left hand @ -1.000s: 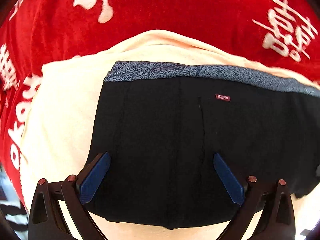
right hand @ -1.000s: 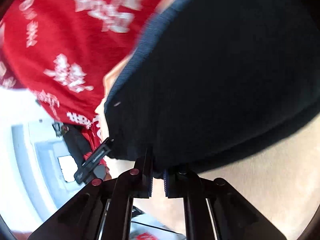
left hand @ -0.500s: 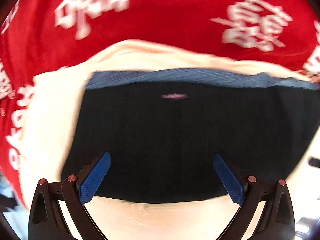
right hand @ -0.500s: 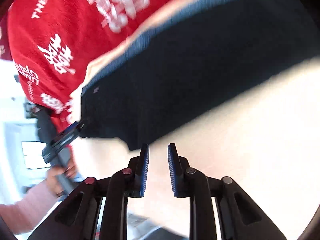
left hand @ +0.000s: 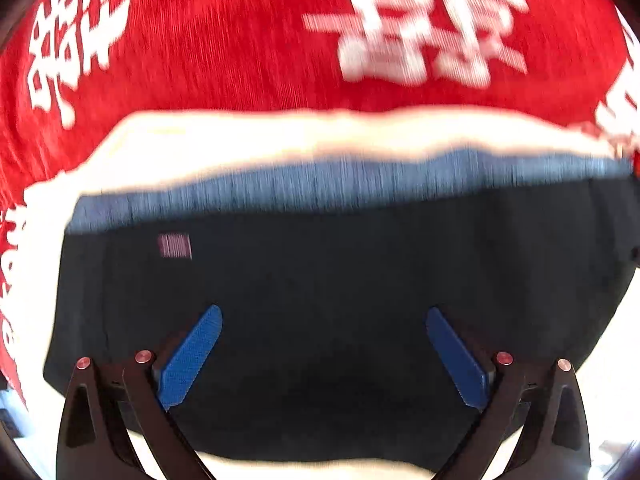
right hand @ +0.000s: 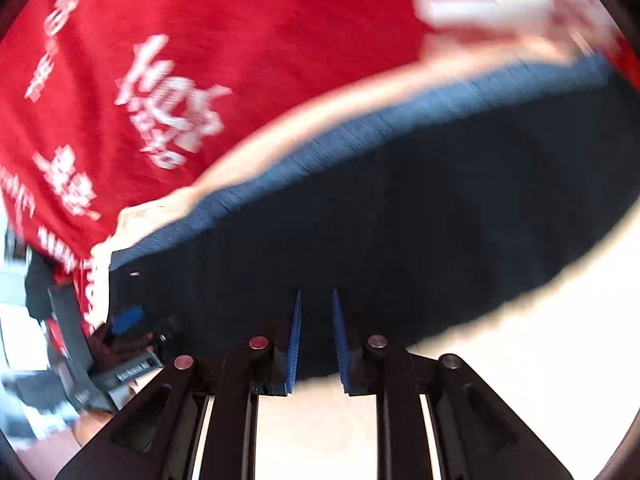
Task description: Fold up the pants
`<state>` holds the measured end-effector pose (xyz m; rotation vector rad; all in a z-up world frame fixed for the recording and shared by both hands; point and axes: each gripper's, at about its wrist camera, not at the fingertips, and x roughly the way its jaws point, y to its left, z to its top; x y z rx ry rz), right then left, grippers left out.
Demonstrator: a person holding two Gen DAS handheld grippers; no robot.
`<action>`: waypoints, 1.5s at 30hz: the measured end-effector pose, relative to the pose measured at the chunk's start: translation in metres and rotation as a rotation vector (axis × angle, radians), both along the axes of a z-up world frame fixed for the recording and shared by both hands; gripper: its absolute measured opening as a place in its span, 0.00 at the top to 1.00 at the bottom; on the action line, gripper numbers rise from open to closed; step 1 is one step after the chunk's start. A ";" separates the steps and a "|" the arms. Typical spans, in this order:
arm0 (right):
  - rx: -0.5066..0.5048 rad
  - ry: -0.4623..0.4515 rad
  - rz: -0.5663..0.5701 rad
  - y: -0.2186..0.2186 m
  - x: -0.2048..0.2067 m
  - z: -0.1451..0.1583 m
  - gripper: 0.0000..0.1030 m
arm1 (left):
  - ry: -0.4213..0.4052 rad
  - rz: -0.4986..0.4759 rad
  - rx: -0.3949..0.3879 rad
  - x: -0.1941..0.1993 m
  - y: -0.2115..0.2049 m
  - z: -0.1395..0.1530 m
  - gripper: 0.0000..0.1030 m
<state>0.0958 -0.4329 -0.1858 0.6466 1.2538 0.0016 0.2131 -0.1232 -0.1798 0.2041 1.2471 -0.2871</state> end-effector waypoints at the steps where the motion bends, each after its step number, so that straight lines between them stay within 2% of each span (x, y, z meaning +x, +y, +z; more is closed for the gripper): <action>1: -0.001 -0.008 0.024 0.004 0.014 0.000 0.81 | -0.014 0.017 -0.007 0.012 -0.003 0.002 0.00; 4: 0.040 -0.009 0.066 0.013 0.060 -0.018 0.81 | -0.030 0.074 0.019 0.046 -0.011 -0.011 0.00; 7: 0.028 0.037 0.072 0.015 0.081 -0.044 0.83 | -0.003 0.120 0.057 0.069 -0.009 -0.038 0.00; 10: 0.019 0.003 0.033 -0.004 0.089 -0.053 0.89 | -0.016 0.106 0.051 0.077 -0.003 -0.045 0.00; 12: -0.101 0.001 -0.003 -0.020 0.097 -0.054 0.89 | -0.029 0.101 0.059 0.079 0.002 -0.047 0.00; 13: -0.124 -0.003 -0.012 -0.026 0.101 -0.055 0.89 | -0.027 0.099 0.061 0.092 0.011 -0.052 0.00; 14: -0.141 0.000 -0.022 -0.034 0.103 -0.055 0.84 | -0.022 0.102 0.059 0.096 0.014 -0.052 0.00; 16: -0.198 0.023 -0.039 -0.043 0.101 -0.049 0.83 | -0.018 0.114 0.042 0.099 0.017 -0.044 0.00; 17: -0.190 0.009 -0.053 -0.049 0.096 -0.041 0.78 | -0.012 0.109 0.018 0.099 0.020 -0.037 0.00; 18: -0.182 0.001 -0.060 -0.053 0.088 -0.033 0.69 | -0.007 0.102 -0.010 0.096 0.020 -0.029 0.00; 20: -0.190 -0.014 -0.049 -0.057 0.072 -0.019 0.61 | 0.006 0.073 -0.052 0.080 0.004 -0.012 0.00; 23: -0.224 -0.011 -0.014 -0.057 0.037 -0.004 0.60 | 0.035 -0.014 -0.102 0.050 -0.019 0.006 0.00; 26: -0.220 0.024 -0.013 -0.062 0.001 -0.002 0.60 | 0.079 -0.094 -0.151 0.014 -0.044 0.010 0.00; 29: -0.229 0.072 -0.046 -0.073 -0.026 -0.012 0.60 | 0.107 -0.136 -0.134 -0.013 -0.071 -0.003 0.00; 32: -0.209 0.073 -0.109 -0.095 -0.046 -0.014 0.60 | 0.129 -0.113 -0.108 -0.024 -0.081 -0.020 0.00; 34: -0.224 0.049 -0.113 -0.111 -0.041 -0.008 0.60 | 0.115 -0.084 -0.133 -0.025 -0.076 -0.021 0.00; 36: -0.197 -0.005 -0.103 -0.128 -0.026 -0.001 0.61 | 0.107 -0.095 -0.124 -0.027 -0.075 -0.021 0.00; 37: -0.172 -0.020 -0.095 -0.135 -0.015 -0.001 0.63 | 0.105 -0.097 -0.118 -0.030 -0.080 -0.022 0.00; 38: -0.152 -0.031 -0.076 -0.139 -0.003 -0.003 0.72 | 0.104 -0.095 -0.112 -0.029 -0.079 -0.023 0.00; 40: -0.123 -0.024 -0.013 -0.140 0.022 -0.014 0.74 | 0.102 -0.093 -0.104 -0.026 -0.073 -0.024 0.00; 41: -0.118 -0.010 0.008 -0.141 0.028 -0.020 0.74 | 0.099 -0.096 -0.100 -0.023 -0.088 -0.028 0.00; 42: -0.134 0.009 0.024 -0.144 0.034 -0.027 0.78 | 0.097 -0.096 -0.098 -0.026 -0.092 -0.025 0.00; 43: -0.176 0.016 0.033 -0.151 0.039 -0.032 0.79 | 0.083 -0.075 -0.127 -0.027 -0.099 -0.024 0.00; 45: -0.268 0.012 0.001 -0.168 0.040 -0.030 0.79 | 0.090 -0.061 -0.128 -0.025 -0.101 -0.022 0.00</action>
